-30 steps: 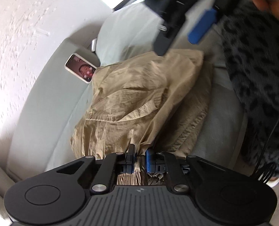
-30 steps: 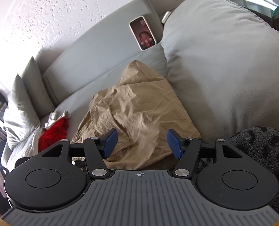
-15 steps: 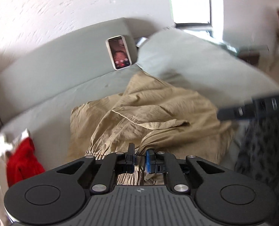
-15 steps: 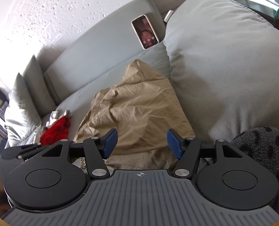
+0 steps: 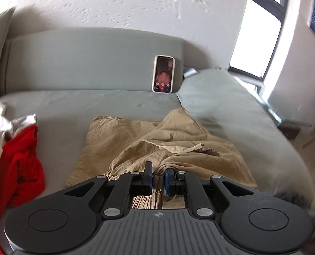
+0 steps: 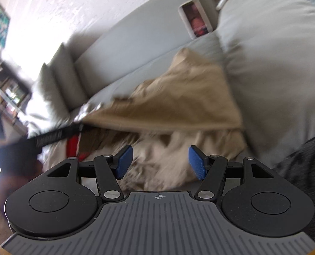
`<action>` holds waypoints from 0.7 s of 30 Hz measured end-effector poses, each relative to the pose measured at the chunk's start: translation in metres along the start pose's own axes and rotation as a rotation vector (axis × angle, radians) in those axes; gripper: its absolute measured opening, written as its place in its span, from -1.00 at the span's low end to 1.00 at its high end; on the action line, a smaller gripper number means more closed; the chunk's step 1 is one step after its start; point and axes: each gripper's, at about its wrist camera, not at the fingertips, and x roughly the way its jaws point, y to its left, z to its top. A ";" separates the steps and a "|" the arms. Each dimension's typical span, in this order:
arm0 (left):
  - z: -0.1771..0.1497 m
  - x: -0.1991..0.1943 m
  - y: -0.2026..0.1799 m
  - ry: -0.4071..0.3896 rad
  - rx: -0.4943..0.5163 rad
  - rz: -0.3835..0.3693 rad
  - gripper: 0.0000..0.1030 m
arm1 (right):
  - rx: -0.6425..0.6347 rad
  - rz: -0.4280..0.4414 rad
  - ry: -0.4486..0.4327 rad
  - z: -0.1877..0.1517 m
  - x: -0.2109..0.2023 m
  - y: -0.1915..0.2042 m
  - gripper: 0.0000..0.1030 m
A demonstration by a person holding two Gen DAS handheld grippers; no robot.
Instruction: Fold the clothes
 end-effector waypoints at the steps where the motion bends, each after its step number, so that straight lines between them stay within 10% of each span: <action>1: 0.002 -0.001 0.003 -0.004 -0.023 -0.002 -0.79 | -0.001 0.019 0.028 -0.002 0.004 0.001 0.25; 8: 0.015 -0.006 0.019 -0.067 -0.111 0.015 -0.79 | 0.085 0.048 0.200 -0.015 0.024 -0.007 0.25; 21: 0.028 -0.008 0.043 -0.129 -0.245 0.026 -0.81 | 0.072 -0.125 0.104 -0.010 0.037 -0.008 0.23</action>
